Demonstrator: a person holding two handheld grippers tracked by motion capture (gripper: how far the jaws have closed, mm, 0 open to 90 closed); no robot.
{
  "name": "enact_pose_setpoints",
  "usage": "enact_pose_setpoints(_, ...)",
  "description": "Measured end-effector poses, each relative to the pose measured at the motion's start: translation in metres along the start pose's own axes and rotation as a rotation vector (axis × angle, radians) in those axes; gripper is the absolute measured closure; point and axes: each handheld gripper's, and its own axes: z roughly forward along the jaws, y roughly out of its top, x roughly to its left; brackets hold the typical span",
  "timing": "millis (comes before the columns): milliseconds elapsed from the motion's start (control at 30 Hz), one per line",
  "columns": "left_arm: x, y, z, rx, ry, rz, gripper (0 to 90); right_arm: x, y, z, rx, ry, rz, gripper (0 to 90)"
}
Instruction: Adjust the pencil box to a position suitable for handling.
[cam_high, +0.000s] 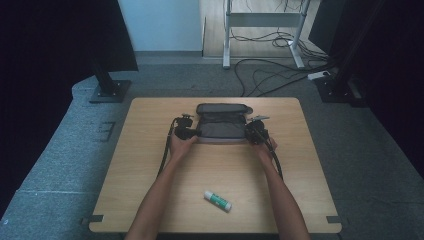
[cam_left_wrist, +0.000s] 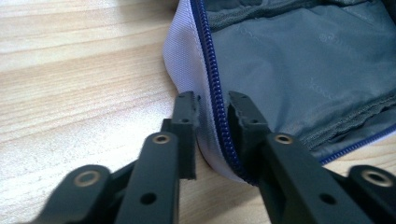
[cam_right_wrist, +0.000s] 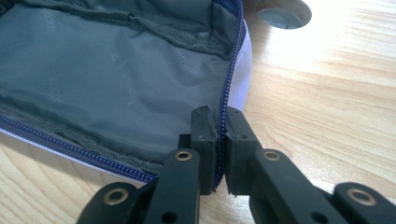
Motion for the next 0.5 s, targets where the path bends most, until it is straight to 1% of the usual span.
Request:
enact_pose_setpoints(33, -0.001, 0.0, 0.0, -0.002, 0.004, 0.009, 77.0, 0.0, 0.0, 0.0, -0.006, 0.004, 0.004, 85.3)
enact_pose_setpoints(67, -0.001, 0.0, -0.001, -0.004, 0.008, 0.015, 80.5, 0.0, -0.001, -0.002, -0.015, 0.007, 0.008, 86.1)
enact_pose_setpoints(100, -0.002, 0.0, -0.001, -0.009, 0.012, 0.024, 80.5, 0.0, -0.001, -0.002, -0.015, 0.007, 0.008, 86.1)
enact_pose_setpoints(133, -0.003, 0.0, -0.003, -0.017, 0.012, 0.034, 84.5, -0.001, -0.001, -0.003, -0.027, 0.014, 0.007, 86.5)
enact_pose_setpoints(233, -0.005, 0.0, -0.006, -0.027, 0.009, 0.051, 85.7, -0.001, -0.001, -0.006, -0.032, 0.019, 0.006, 86.6)
enact_pose_setpoints(300, -0.005, -0.001, -0.008, -0.03, -0.001, 0.053, 86.2, -0.002, 0.001, -0.011, -0.053, 0.026, 0.009, 86.7)
enact_pose_setpoints(333, -0.005, -0.001, -0.01, -0.035, -0.003, 0.051, 86.2, -0.002, 0.001, -0.011, -0.053, 0.026, 0.009, 86.7)
enact_pose_setpoints(400, -0.005, 0.001, -0.017, -0.055, -0.007, 0.051, 86.4, 0.001, 0.004, -0.017, -0.069, 0.031, 0.001, 86.8)
enact_pose_setpoints(433, -0.005, 0.001, -0.017, -0.055, -0.007, 0.051, 86.4, 0.001, 0.004, -0.017, -0.069, 0.031, 0.001, 86.8)
enact_pose_setpoints(467, -0.005, 0.001, -0.02, -0.058, -0.009, 0.054, 86.3, 0.003, 0.005, -0.022, -0.079, 0.036, -0.001, 86.8)
enact_pose_setpoints(500, -0.006, 0.001, -0.024, -0.062, -0.011, 0.054, 86.3, 0.003, 0.005, -0.022, -0.079, 0.036, -0.001, 86.8)
